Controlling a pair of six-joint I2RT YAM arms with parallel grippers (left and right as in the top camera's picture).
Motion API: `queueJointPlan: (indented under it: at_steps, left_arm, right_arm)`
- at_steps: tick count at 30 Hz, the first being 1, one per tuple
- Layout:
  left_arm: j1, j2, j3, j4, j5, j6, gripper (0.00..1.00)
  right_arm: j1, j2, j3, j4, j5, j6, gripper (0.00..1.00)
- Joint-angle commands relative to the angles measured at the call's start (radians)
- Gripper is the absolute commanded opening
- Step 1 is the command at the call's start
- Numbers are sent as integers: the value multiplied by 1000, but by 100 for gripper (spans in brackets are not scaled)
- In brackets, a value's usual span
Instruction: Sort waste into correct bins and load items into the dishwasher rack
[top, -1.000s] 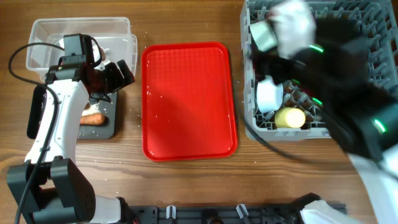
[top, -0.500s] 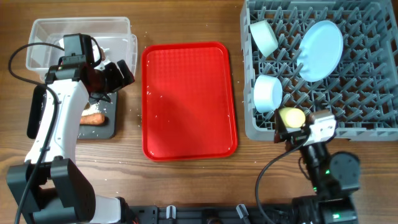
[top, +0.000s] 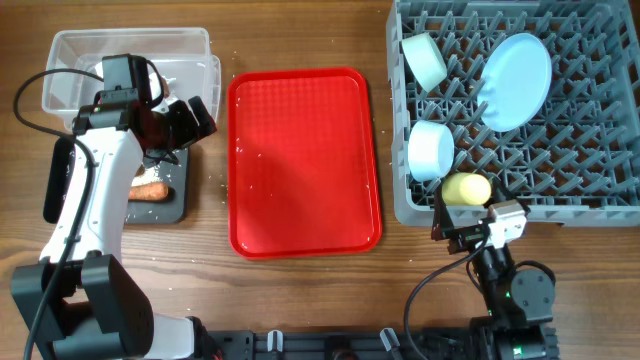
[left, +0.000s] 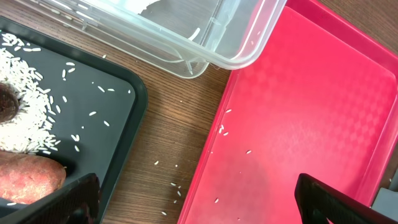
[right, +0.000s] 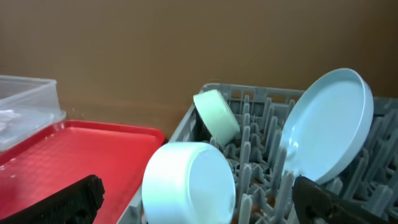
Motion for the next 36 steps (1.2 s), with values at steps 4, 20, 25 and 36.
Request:
queueJointPlan:
  at_steps: [4, 20, 25, 36]
  left_arm:
    - [2, -9, 8, 2, -3, -9, 100]
    - [2, -10, 8, 3, -3, -9, 100]
    - [0, -93, 8, 93, -2, 6, 100]
    - [0, -818, -602, 790, -21, 96, 100]
  right_arm:
    - [-5, -16, -19, 11, -16, -2, 100]
    - [-5, -16, -19, 10, -16, -2, 100]
    - [-5, -16, -19, 10, -16, -2, 100]
    - [-5, -16, -19, 10, -16, -2, 100]
